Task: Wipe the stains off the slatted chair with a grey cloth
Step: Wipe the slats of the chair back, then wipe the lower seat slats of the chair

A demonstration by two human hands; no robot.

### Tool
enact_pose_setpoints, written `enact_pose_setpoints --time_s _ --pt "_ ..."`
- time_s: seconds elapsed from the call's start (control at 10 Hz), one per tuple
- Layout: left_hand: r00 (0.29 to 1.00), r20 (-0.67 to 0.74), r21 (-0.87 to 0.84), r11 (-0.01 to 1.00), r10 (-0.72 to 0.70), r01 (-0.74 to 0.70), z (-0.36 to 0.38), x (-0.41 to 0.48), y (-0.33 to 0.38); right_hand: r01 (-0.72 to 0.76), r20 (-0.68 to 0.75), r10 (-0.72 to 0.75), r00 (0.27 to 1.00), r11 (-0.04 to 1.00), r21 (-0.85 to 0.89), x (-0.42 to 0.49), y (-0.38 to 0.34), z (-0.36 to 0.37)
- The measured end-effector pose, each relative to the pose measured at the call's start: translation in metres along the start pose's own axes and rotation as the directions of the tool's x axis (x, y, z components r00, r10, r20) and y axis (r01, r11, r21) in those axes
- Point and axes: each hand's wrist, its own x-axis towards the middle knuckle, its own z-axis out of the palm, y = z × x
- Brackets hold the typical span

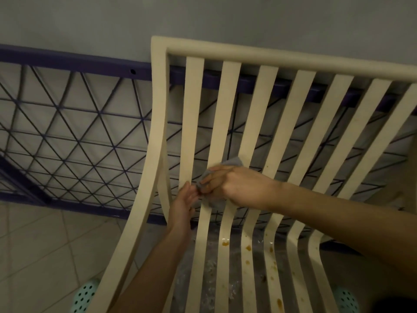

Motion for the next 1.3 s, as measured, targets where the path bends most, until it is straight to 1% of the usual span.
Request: enact_pose_setpoints --time_s 0.1,0.2,0.3,0.4,0.5,0.6,0.7,0.8,0.9,1.0,1.1,1.2,1.3 --pt "0.991 -0.128 0.081 0.996 0.048 -0.037 -0.003 -0.019 -0.009 0.081 -0.105 -0.074 0.992 0.995 0.059 -0.018 -0.027 -0.005" --pt "0.994 -0.081 0.097 0.994 0.068 -0.06 -0.002 -0.035 -0.011 0.068 -0.164 -0.058 0.985 0.996 0.053 -0.033 -0.031 -0.008" --pt "0.999 -0.028 -0.048 0.998 0.04 -0.042 0.016 -0.058 0.0 -0.162 -0.283 0.278 0.918 0.914 0.372 -0.049 -0.032 -0.013" --pt "0.994 0.044 -0.195 0.975 -0.099 0.105 0.041 -0.073 0.009 -0.307 -0.225 0.604 0.765 0.648 0.697 -0.067 -0.039 -0.013" --pt "0.984 0.144 -0.243 0.96 -0.109 0.142 0.062 -0.085 0.019 -0.242 -0.105 0.777 0.621 0.317 0.917 -0.089 -0.048 -0.001" --pt "0.971 0.177 -0.143 0.972 -0.158 0.185 0.066 -0.098 0.014 -0.161 0.05 0.882 0.468 0.029 0.987 -0.106 -0.063 0.008" --pt "0.985 0.161 0.2 0.979 -0.06 0.027 0.064 -0.106 0.002 -0.12 0.199 0.893 0.404 -0.164 0.979 -0.113 -0.076 0.016" --pt "0.988 0.147 0.386 0.916 0.056 -0.109 0.058 -0.112 0.0 -0.121 0.266 0.855 0.445 -0.237 0.964 -0.115 -0.093 0.009" --pt "0.988 0.147 0.419 0.903 0.038 -0.097 0.043 -0.138 -0.014 -0.134 0.308 0.837 0.452 -0.278 0.951 -0.13 -0.13 0.012" --pt "0.993 0.119 0.465 0.885 -0.027 -0.031 0.017 -0.177 -0.057 -0.152 0.384 0.81 0.443 -0.354 0.923 -0.161 -0.179 0.038" --pt "0.994 0.077 0.431 0.901 -0.081 0.04 -0.007 -0.214 -0.091 -0.152 0.365 0.818 0.445 -0.332 0.931 -0.193 -0.223 0.058" --pt "0.994 0.001 0.41 0.907 -0.106 0.097 -0.026 -0.246 -0.107 -0.15 0.332 0.862 0.383 -0.297 0.943 -0.216 -0.254 0.068" --pt "0.987 -0.106 0.404 0.902 -0.122 0.155 -0.049 -0.273 -0.12 -0.219 0.222 0.906 0.36 -0.149 0.964 -0.233 -0.278 0.074"
